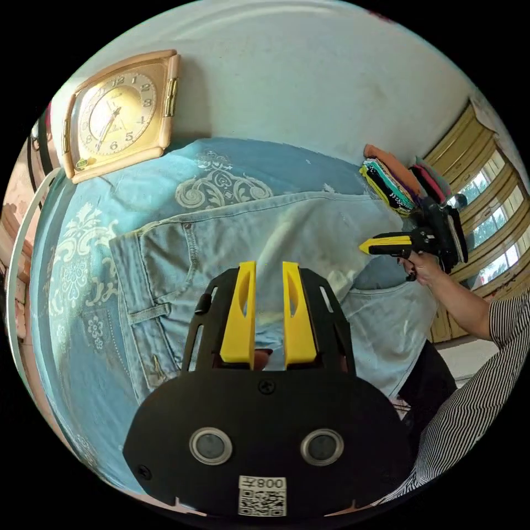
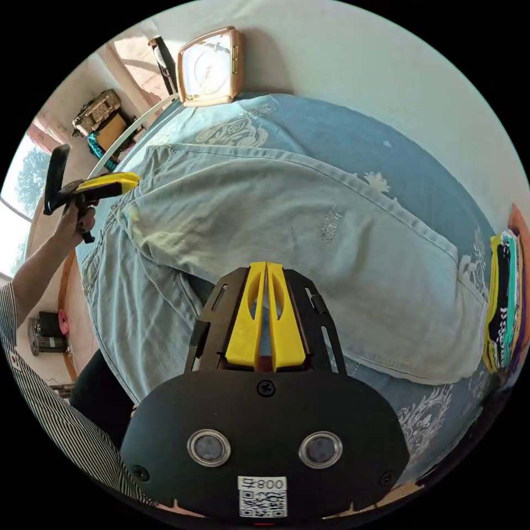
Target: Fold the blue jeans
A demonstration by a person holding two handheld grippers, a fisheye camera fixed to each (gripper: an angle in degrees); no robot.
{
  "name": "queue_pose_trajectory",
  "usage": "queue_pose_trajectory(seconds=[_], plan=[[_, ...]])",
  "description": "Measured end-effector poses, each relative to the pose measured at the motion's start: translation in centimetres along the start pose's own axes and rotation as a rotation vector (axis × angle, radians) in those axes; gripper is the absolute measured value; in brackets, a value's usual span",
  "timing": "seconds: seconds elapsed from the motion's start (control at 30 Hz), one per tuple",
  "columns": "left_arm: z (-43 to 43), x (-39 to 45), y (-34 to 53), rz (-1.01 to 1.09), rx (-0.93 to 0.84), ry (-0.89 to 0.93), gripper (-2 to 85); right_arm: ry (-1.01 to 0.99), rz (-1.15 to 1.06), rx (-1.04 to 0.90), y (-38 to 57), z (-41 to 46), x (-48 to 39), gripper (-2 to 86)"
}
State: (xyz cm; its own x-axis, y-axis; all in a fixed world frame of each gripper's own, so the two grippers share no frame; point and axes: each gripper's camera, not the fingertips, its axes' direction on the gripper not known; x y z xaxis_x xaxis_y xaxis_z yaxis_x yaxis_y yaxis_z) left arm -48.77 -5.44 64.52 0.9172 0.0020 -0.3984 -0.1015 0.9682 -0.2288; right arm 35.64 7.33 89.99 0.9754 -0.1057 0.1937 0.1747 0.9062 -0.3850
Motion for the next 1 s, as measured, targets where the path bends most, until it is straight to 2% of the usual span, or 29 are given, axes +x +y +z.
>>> queue_pose_trajectory(seconds=[0.1, 0.23, 0.37, 0.43, 0.67, 1.0], plan=[[4.9, 6.7, -2.0, 0.156, -0.08, 0.042, 7.8, 0.074, 0.24, 0.033, 5.8, -2.9, 9.7, 1.8], [11.6, 12.9, -4.0, 0.315, -0.26, -0.073, 8.1, 0.132, 0.604, 0.117, 15.8, -8.1, 24.2, 5.9], [13.8, 16.4, -5.5, 0.353, -0.279, -0.131, 7.9, 0.087, 0.916, 0.214, 26.3, -12.3, 36.2, 7.7], [13.8, 17.4, -6.6, 0.331, -0.252, -0.116, 7.5, 0.084, 0.985, 0.241, 29.8, -13.4, 39.7, 7.8], [17.1, 24.3, -14.4, 0.33, -0.111, 0.033, 7.2, -0.015, 1.015, 0.325, 37.7, -15.7, 48.9, 10.1], [29.9, 36.1, -25.5, 0.353, -0.124, 0.264, 7.5, -0.16, 0.906, 0.424, 44.3, -18.9, 54.8, 10.1]])
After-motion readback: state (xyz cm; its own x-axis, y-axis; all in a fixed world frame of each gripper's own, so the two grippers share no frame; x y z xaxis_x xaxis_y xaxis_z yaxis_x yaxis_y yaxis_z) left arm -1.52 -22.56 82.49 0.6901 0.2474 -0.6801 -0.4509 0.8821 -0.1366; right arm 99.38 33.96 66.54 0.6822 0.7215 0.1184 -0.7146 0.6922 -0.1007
